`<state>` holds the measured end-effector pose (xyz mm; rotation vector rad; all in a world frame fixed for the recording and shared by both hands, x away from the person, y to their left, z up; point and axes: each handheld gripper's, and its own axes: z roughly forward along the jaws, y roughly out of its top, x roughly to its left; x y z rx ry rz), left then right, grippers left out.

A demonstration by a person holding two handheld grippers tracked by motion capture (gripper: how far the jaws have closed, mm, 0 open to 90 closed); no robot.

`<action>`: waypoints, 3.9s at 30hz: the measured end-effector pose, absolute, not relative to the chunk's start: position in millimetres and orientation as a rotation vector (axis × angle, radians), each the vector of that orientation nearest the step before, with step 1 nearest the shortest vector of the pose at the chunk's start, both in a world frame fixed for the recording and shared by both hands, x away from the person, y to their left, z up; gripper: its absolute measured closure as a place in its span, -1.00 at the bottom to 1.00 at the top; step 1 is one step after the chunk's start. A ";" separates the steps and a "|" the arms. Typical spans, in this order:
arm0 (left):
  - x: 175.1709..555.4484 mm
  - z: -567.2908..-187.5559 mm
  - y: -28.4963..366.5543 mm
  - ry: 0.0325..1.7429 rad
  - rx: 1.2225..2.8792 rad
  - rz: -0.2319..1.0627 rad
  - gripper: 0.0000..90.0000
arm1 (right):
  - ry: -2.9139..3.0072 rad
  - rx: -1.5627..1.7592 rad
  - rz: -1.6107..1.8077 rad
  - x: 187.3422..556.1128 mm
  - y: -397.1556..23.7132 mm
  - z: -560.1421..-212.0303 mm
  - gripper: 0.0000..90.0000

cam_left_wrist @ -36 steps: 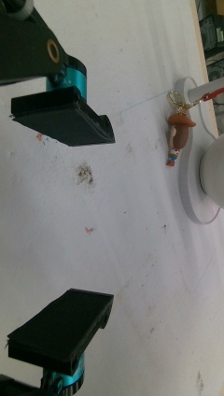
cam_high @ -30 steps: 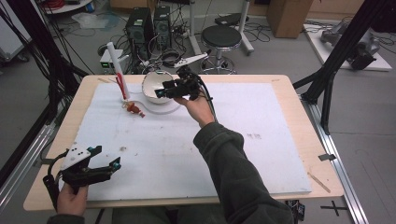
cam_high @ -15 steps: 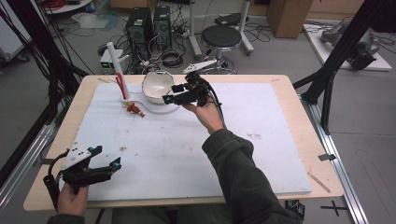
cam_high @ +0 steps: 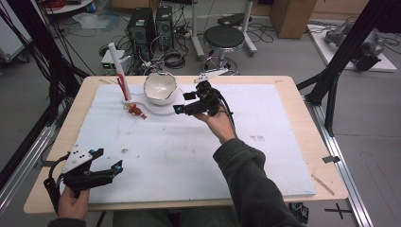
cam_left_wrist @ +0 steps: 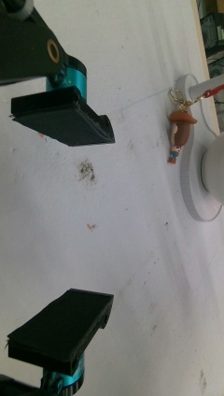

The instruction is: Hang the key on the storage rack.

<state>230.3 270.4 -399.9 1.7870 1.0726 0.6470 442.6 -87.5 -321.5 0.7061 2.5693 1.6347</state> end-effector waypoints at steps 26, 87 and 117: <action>231.3 -400.1 269.2 1.073 1.789 0.646 -0.57 | 2.513 0.762 1.620 425.1 -132.2 -333.4 -0.56; 232.7 -400.9 269.3 1.077 1.795 0.630 -0.57 | 2.407 0.891 1.551 381.2 -215.6 -368.3 -0.73; 232.8 -401.6 268.6 1.077 1.795 0.622 -0.57 | 2.376 0.942 1.508 359.2 -244.8 -391.6 -0.74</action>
